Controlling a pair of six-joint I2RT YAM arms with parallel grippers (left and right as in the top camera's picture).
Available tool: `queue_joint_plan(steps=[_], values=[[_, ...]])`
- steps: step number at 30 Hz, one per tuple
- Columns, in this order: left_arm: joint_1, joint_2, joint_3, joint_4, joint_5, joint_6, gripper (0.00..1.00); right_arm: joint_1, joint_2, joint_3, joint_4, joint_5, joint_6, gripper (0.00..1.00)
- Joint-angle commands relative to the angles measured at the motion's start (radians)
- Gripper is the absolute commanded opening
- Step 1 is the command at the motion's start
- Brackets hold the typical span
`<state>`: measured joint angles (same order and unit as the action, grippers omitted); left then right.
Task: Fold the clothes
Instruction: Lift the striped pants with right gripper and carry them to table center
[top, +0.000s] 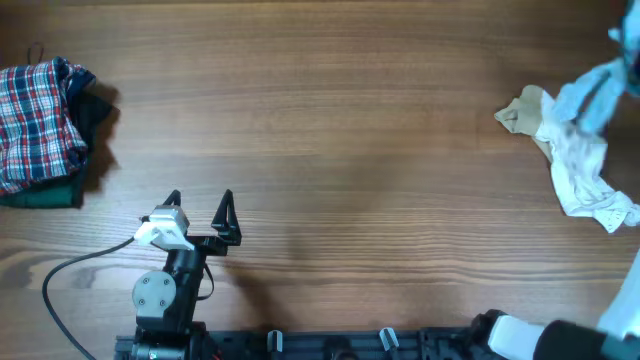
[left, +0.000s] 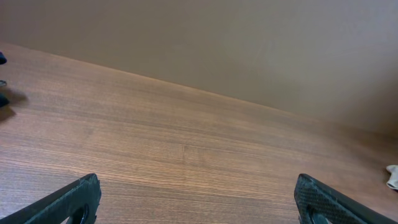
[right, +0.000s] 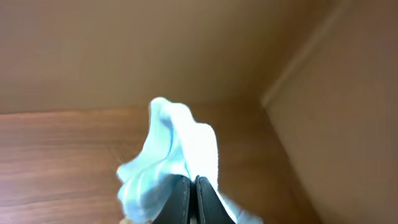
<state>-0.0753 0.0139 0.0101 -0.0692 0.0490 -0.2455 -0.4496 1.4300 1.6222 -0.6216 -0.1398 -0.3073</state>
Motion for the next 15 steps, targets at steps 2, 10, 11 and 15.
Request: queue_joint_plan(steps=[2, 10, 11, 15], values=[[0.006, -0.007, -0.004, -0.006, -0.010, 0.005, 1.00, 0.208, -0.060, 0.024, 0.032, -0.027, -0.152, 0.04], [0.006, -0.007, -0.004, -0.006, -0.010, 0.005, 1.00, 0.597, 0.110, 0.020, 0.024, -0.132, 0.029, 0.04], [0.006, -0.007, -0.004, -0.006, -0.010, 0.005, 1.00, 0.619, 0.140, 0.020, 0.024, -0.132, 0.044, 0.04], [0.006, -0.007, -0.004, -0.006, -0.010, 0.005, 1.00, 0.731, 0.285, 0.020, 0.024, -0.132, 0.089, 0.04]])
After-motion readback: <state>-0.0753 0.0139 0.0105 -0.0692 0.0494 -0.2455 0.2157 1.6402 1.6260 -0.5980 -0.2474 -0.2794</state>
